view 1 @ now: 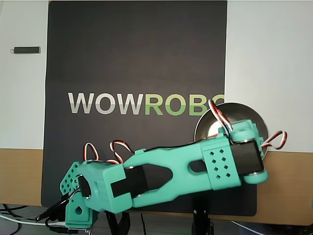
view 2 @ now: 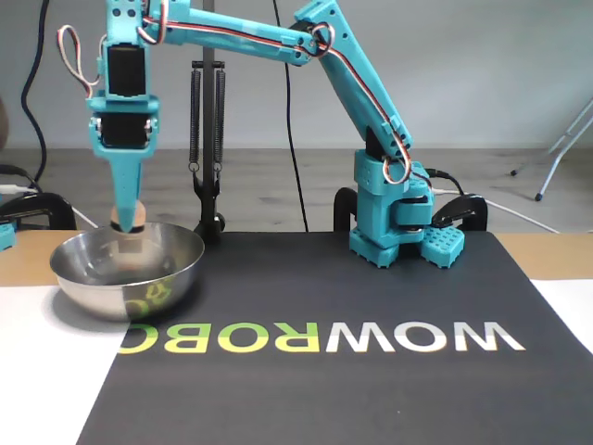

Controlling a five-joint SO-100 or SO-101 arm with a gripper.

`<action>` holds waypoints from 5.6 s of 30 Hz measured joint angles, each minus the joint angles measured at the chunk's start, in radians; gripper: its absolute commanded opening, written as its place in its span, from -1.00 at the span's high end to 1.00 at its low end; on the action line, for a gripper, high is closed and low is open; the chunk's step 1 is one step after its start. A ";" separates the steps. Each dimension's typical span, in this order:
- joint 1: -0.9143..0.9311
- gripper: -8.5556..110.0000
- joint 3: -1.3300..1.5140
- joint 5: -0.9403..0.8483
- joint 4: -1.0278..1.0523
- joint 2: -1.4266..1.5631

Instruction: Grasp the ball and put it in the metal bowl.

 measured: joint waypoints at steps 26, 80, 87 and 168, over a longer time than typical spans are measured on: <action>-0.017 0.37 0.000 0.917 -0.063 -0.048; -0.015 -0.05 0.000 0.969 -0.064 -0.048; -0.015 0.09 0.000 0.969 -0.064 -0.048; -1.236 0.86 0.979 1.513 -0.337 0.735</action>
